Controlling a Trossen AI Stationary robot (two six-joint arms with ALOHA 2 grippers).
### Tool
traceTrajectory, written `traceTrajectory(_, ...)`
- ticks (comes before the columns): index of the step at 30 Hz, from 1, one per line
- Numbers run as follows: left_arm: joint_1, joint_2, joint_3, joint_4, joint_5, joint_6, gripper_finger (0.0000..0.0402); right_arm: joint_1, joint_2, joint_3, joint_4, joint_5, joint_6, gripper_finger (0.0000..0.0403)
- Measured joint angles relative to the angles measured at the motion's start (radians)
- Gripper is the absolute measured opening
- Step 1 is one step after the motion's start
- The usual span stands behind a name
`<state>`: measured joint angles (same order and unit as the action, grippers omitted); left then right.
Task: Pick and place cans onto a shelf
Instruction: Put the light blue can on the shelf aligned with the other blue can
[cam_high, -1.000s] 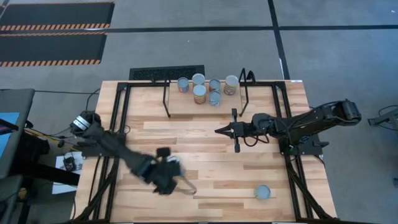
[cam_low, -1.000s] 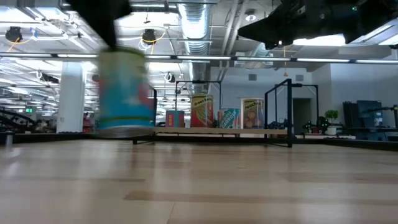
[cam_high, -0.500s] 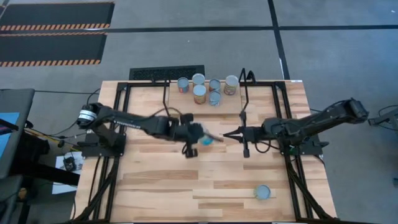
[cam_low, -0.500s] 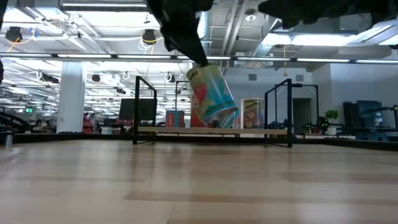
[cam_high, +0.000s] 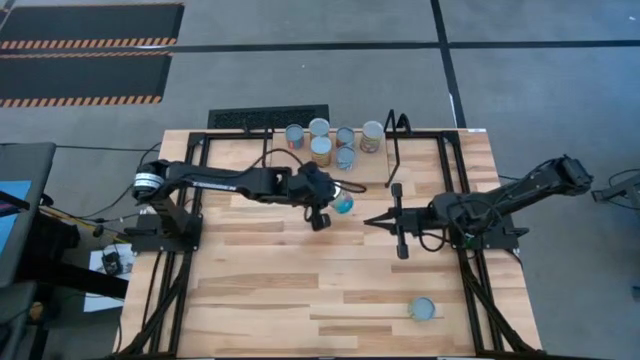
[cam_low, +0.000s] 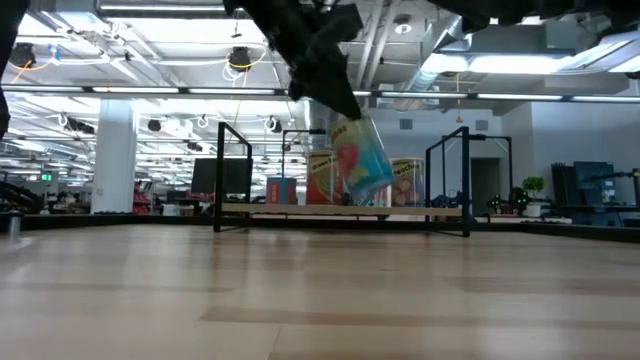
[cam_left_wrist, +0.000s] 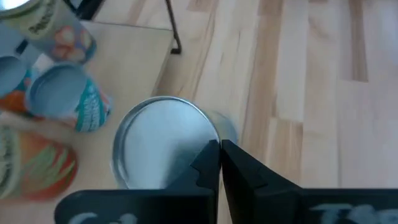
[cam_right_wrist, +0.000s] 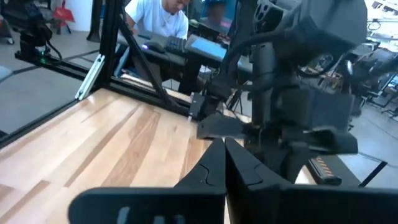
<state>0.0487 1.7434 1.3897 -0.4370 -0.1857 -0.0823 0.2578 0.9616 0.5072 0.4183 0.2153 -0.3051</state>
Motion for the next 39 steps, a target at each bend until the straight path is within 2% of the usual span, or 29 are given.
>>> traceTrajectory(12,0.024,0.176,0.143,-0.133,0.003,0.053,0.0,0.016,-0.006,-0.002,-0.008,0.0,-0.003,0.001)
traceTrajectory(18,0.035,0.205,0.151,-0.13,-0.005,0.053,0.0,0.017,-0.006,-0.002,-0.019,-0.001,-0.007,0.0009)
traceTrajectory(23,0.037,0.207,0.151,-0.125,-0.012,0.052,0.0011,0.017,-0.006,-0.002,-0.021,0.0,-0.008,0.001)
traceTrajectory(33,0.032,0.194,0.15,-0.129,-0.009,0.101,0.006,0.017,-0.006,-0.002,-0.032,-0.001,-0.008,0.0011)
traceTrajectory(36,0.012,0.151,0.15,-0.151,-0.011,0.114,0.0063,0.018,-0.007,-0.001,-0.043,-0.001,-0.002,0.0011)
traceTrajectory(39,-0.035,0.09,0.139,-0.158,-0.058,0.12,0.0051,0.03,-0.007,-0.001,-0.053,0.0,0.004,0.001)
